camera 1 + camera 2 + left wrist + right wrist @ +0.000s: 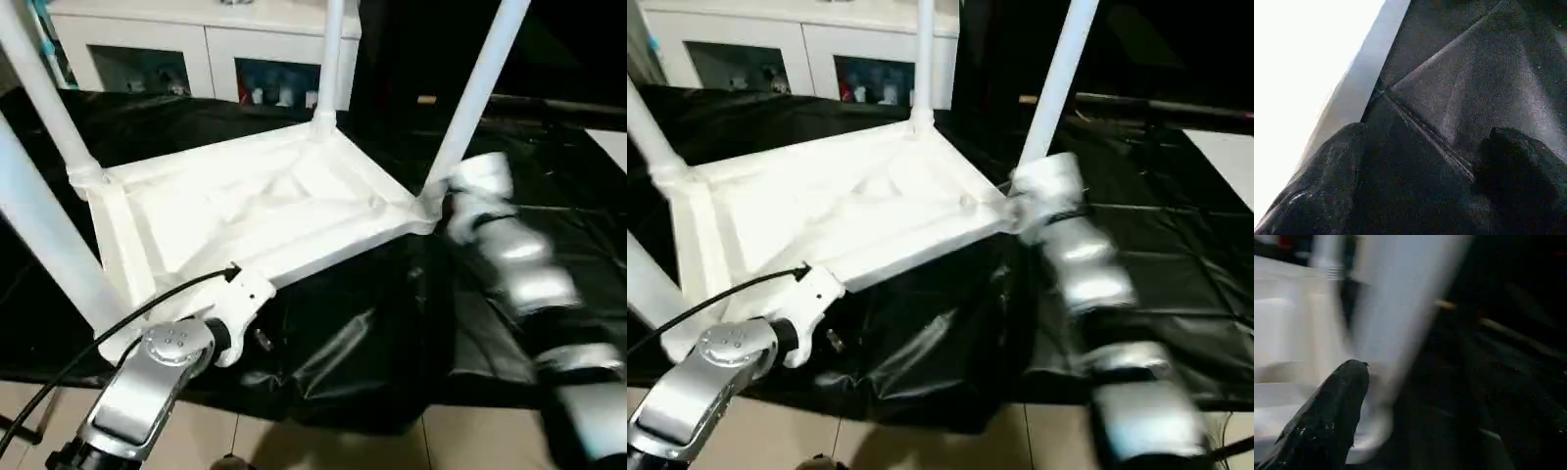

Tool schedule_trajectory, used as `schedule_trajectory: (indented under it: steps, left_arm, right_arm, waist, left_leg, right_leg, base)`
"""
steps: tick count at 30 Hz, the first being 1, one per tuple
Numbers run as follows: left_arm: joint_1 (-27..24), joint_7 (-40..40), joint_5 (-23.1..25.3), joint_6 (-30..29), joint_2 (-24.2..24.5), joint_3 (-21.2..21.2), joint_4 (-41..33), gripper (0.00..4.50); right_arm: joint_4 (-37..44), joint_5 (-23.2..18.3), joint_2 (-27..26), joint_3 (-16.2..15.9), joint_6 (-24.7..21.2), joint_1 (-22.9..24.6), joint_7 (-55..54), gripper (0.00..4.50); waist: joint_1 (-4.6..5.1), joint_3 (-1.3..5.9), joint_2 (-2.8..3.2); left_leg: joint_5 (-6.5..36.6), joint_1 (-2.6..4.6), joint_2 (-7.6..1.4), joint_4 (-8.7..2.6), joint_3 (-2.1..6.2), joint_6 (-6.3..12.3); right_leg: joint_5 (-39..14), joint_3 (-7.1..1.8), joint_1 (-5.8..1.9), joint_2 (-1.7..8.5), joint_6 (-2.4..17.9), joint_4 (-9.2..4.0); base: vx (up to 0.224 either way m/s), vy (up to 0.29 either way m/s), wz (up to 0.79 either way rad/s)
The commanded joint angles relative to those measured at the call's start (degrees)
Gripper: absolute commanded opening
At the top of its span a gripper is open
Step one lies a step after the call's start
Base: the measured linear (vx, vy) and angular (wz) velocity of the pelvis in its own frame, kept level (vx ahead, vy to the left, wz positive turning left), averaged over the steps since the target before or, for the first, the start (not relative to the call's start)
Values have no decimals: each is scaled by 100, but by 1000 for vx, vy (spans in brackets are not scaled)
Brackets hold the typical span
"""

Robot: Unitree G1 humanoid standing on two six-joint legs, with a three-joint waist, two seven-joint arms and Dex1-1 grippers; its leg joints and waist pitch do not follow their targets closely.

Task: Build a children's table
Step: Rotate table base

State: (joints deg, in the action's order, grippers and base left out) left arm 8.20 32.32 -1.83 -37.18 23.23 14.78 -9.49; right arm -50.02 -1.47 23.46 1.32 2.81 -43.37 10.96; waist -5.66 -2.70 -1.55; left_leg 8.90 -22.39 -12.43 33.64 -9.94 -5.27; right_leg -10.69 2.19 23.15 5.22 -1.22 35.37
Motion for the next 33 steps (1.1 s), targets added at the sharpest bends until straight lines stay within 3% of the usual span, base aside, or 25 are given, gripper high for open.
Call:
schedule_trajectory:
  steps: [1,3,5,8,9,11,12,13,16,18,19,20,23,27,29,33]
  left_arm:
    - [34,-102,96,110,-31,-32,50,444]
    - [41,-124,102,152,-30,-19,78,444]
    - [42,-151,127,252,-8,20,115,444]
    - [-21,-170,108,619,-63,11,112,444]
    - [-56,-134,39,667,-94,-23,55,444]
    - [-123,-41,-99,696,-138,-86,-70,444]
    - [-189,65,-244,697,-164,-142,-204,444]
    - [-189,65,-244,697,-164,-142,-204,444]
    - [-375,382,-575,529,-45,-234,-617,444]
    - [-483,529,-693,441,110,-258,-785,444]
    - [-530,598,-733,399,187,-259,-852,444]
    - [-573,660,-759,380,252,-252,-904,444]
    - [-689,640,-732,350,321,-269,-1009,449]
    - [-845,614,-743,274,403,-343,-1176,450]
    - [-902,580,-752,224,439,-374,-1252,450]
    - [-1306,358,-719,121,571,-587,-1542,450]
  right_arm:
    - [-200,59,49,25,133,-116,-11,389]
    - [-389,67,158,39,200,-218,-31,389]
    - [-600,76,273,85,257,-339,-74,389]
    - [-795,60,346,176,434,-461,186,389]
    - [-725,12,322,174,459,-425,386,389]
    - [-655,-66,286,132,503,-365,763,389]
    - [-581,-136,257,69,513,-292,1130,389]
    - [-581,-136,257,69,513,-292,1130,389]
    - [-187,-150,245,-337,512,95,2070,389]
    - [-20,-206,166,-539,460,288,2628,389]
    - [23,-227,117,-612,439,343,2822,389]
    - [26,-234,66,-640,423,362,2950,389]
    - [-33,-354,-145,-593,306,281,3125,406]
    - [-343,-245,-474,-548,530,-29,3000,445]
    - [-430,-256,-559,-518,585,-124,2882,448]
    - [-1078,-249,-914,-335,793,-670,2213,448]
  waist:
    - [27,371,-15]
    - [84,366,-38]
    - [99,377,-43]
    - [92,376,-98]
    - [86,374,-79]
    - [86,369,-100]
    - [82,376,-144]
    - [75,373,-127]
    - [53,364,-138]
    - [52,362,-144]
    - [55,359,-180]
    - [49,353,-167]
    - [57,333,-170]
    - [73,306,-165]
    - [60,293,-150]
    - [70,253,-161]
  left_leg:
    - [1427,101,48,-350,-78,-127]
    - [1470,58,55,-351,-67,-86]
    - [1487,81,54,-334,-71,-62]
    - [1418,59,53,-318,-83,23]
    - [1415,60,41,-318,-82,46]
    - [1405,57,35,-317,-87,87]
    - [1405,43,22,-316,-84,137]
    - [1397,48,17,-322,-82,146]
    - [1324,60,-12,-326,-82,189]
    - [1319,74,-22,-334,-80,201]
    - [1349,75,-20,-333,-87,213]
    - [1415,68,-26,-339,-81,224]
    - [1573,85,-39,-368,-74,158]
    - [1879,92,-41,-393,-61,-10]
    - [1960,117,-45,-395,-57,-55]
    - [2059,99,-38,-419,-44,-91]
  right_leg:
    - [-970,-93,-216,87,801,-379]
    - [-1158,-82,-236,98,783,-392]
    - [-1228,-77,-218,91,792,-400]
    - [-1188,-77,-215,88,843,-387]
    - [-1181,-79,-210,94,843,-388]
    - [-1170,-78,-204,94,864,-387]
    - [-1160,-78,-222,108,901,-372]
    - [-1157,-77,-217,110,919,-373]
    - [-979,-86,-201,104,1023,-358]
    - [-847,-83,-193,82,1103,-344]
    - [-875,-80,-190,73,1117,-351]
    - [-955,-86,-199,95,1136,-344]
    - [-1248,-94,-178,104,1111,-367]
    - [-1698,-102,-150,131,1024,-396]
    - [-1787,-109,-123,132,965,-410]
    - [-1863,-106,-101,125,909,-409]
  base:
    - [0,0,0]
    - [0,0,0]
    - [0,0,0]
    - [0,0,0]
    - [0,0,0]
    - [0,0,0]
    - [0,0,0]
    - [0,0,0]
    - [0,0,0]
    - [0,0,0]
    - [0,0,0]
    - [0,0,0]
    - [0,0,0]
    - [0,0,0]
    - [0,0,0]
    - [0,0,0]
